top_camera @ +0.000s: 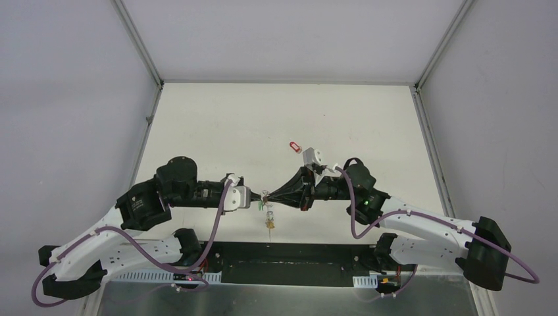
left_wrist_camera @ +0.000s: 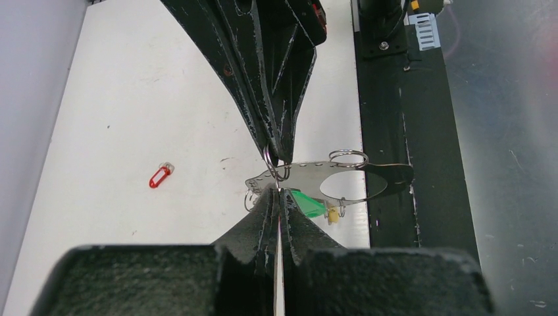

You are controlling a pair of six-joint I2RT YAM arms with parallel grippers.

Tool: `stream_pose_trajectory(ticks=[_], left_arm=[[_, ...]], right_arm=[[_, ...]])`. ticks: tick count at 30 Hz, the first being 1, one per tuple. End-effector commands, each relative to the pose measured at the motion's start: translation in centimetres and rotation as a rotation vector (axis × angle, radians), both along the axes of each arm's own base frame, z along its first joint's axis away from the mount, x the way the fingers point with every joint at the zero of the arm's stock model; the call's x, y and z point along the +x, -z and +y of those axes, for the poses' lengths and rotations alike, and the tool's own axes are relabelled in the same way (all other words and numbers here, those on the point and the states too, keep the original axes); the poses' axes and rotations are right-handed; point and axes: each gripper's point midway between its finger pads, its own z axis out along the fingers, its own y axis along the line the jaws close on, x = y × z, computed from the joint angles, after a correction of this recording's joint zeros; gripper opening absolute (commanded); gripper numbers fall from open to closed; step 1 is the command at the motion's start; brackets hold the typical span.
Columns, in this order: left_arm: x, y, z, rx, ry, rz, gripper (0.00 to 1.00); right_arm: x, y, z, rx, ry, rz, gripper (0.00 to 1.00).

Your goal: Put the keys on the keyring

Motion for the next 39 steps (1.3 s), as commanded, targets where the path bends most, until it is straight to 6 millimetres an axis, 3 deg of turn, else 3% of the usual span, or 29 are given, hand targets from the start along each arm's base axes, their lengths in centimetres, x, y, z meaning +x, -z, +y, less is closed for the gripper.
stream_pose_trajectory(ticks=[1,12,28,30,36,39], left_arm=[[-0.6,0.3,-0.5,-0.004,0.024,0.038,0.00],[-0.2,2.2,-1.4,0.067,0.034,0.074,0.00],[-0.9,3.0,-0.6,0.058,0.041,0.093,0.04],[-1.0,3.0,-0.6,0.055,0.039,0.095,0.08],[-0.8,2.3,0.0,0.030,0.004,0.093,0.35],[-0.5,1.5,0.3,0.005,-0.033,0.101,0.39]], right_arm=[[-0.1,-2.1,-0.4,0.070,0.005,-0.046,0.00],[-0.2,-2.0,-0.5,0.070,0.006,-0.046,0.00],[-0.2,-2.1,-0.5,0.075,0.009,-0.051,0.00],[-0.1,-2.2,-0.5,0.075,0.009,-0.052,0.00],[-0.2,-2.1,-0.5,0.075,0.010,-0.050,0.00],[-0.2,-2.1,-0.6,0.075,0.009,-0.050,0.00]])
